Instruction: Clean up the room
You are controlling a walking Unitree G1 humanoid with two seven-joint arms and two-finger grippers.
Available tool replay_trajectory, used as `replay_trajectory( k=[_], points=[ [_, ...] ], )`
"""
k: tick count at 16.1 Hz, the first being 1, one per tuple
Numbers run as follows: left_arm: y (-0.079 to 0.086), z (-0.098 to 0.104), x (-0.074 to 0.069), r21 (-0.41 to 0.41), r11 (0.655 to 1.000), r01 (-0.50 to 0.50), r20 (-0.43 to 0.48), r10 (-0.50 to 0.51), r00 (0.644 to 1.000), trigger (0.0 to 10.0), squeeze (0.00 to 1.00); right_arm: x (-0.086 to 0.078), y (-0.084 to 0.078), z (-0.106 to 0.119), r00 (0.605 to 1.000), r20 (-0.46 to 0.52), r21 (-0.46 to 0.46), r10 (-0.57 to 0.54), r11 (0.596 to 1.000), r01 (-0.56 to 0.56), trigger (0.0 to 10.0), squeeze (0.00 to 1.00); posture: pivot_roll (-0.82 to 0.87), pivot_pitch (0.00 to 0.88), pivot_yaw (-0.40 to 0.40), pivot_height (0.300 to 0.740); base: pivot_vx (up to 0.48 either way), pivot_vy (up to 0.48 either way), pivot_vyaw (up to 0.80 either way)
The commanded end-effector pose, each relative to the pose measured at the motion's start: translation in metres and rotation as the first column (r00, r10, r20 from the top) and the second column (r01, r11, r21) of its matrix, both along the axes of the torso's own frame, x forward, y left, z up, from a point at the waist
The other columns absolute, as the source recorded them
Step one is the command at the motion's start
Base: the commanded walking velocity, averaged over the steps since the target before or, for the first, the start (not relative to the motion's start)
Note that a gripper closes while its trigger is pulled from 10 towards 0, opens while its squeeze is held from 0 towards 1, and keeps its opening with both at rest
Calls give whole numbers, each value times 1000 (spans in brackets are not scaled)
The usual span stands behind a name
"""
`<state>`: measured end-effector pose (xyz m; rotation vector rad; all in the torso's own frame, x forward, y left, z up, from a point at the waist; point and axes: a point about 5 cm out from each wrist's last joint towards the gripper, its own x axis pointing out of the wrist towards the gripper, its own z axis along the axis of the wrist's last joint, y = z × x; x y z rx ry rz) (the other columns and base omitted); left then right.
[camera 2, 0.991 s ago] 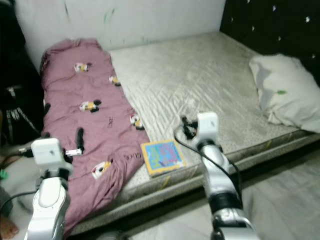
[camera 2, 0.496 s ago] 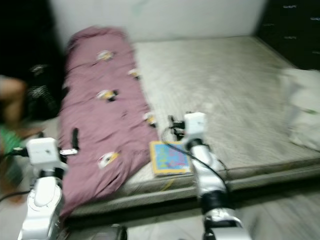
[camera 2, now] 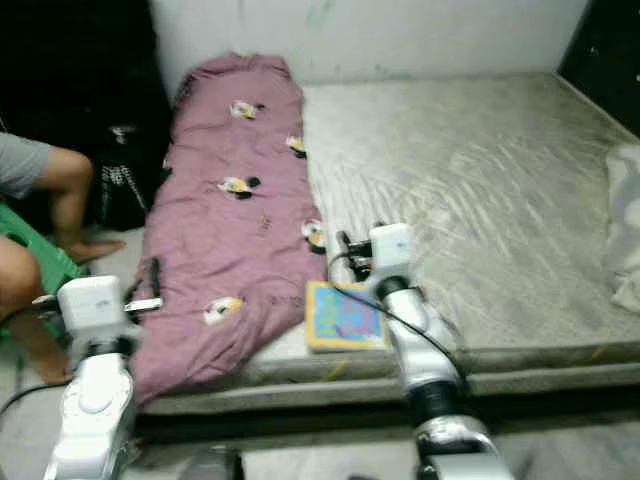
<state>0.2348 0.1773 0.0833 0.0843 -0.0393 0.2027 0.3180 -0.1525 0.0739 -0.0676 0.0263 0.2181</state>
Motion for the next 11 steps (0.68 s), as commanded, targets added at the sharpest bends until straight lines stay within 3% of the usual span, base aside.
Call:
replay_trajectory(
  k=[1,4,11],
  points=[
    [9,0,-1,22,999,-25,-3,25,1000,10000,0,3,8,5,1000,20,8,21,1000,-21,10000,0,35,0,-3,740,0,-315,0],
    [9,0,-1,22,999,-26,-3,26,1000,10000,0,3,8,5,1000,19,7,25,1000,-25,10000,0,35,0,-3,740,0,-315,0],
    [8,0,1,19,1000,-22,-1,22,1000,10000,0,3,9,4,999,20,-1,35,999,-35,10000,0,32,0,-4,740,0,-316,800]
  ],
)
